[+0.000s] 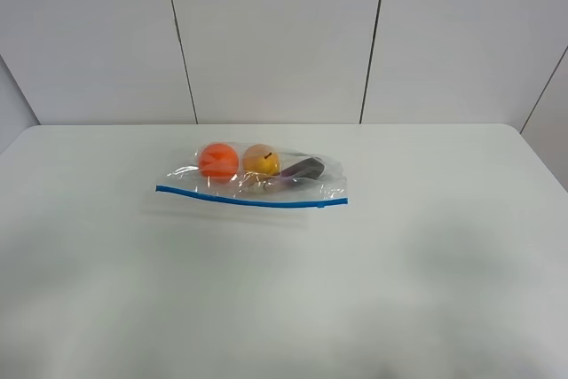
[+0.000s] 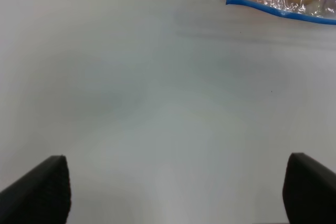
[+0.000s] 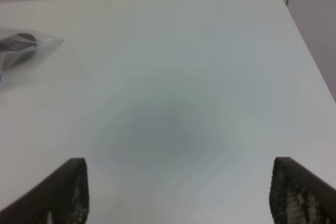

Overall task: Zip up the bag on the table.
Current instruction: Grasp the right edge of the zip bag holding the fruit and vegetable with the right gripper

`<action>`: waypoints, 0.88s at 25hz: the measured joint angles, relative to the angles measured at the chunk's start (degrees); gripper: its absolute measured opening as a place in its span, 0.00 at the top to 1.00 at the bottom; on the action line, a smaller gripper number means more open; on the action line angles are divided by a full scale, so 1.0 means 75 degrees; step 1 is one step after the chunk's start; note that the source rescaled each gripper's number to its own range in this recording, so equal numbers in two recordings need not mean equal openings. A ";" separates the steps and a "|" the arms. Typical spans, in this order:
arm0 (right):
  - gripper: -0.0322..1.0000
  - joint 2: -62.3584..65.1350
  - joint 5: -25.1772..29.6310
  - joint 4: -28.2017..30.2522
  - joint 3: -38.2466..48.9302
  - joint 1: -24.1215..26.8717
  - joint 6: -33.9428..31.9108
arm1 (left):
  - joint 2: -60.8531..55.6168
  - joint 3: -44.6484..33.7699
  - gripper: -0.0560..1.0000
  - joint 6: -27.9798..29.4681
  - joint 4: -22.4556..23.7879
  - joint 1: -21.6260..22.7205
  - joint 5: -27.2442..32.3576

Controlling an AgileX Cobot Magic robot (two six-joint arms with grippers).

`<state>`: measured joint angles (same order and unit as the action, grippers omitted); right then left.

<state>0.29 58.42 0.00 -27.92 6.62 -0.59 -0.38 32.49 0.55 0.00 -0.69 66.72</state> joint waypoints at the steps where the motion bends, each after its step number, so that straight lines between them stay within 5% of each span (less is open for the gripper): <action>1: 0.07 0.0000 0.0000 0.0000 0.0000 0.0000 0.0000 | 0.0000 0.0000 0.00 0.0000 0.0000 0.0000 0.0000; 7: 0.07 -0.0260 -0.0755 -0.0428 -0.0377 0.0000 -0.0020 | 0.0000 0.0000 0.00 0.0000 0.0000 0.0000 0.0000; 13: 0.07 -0.3061 -0.2319 -0.1106 -0.0954 0.0000 -0.0518 | 0.0000 0.0000 0.00 0.0000 0.0000 0.0000 0.0000; 18: 0.07 -0.6169 -0.3298 -0.3496 -0.1308 0.0000 0.0022 | 0.0000 0.0000 0.00 -0.0023 0.0000 0.0000 0.0000; 22: 0.07 -0.8225 -0.3450 -0.6582 -0.1482 0.0000 0.2244 | 0.0000 0.0000 0.00 -0.0023 0.0000 0.0000 0.0000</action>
<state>-61.40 32.55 -49.37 -39.04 6.62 16.24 -0.38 32.49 0.37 0.00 -0.69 66.72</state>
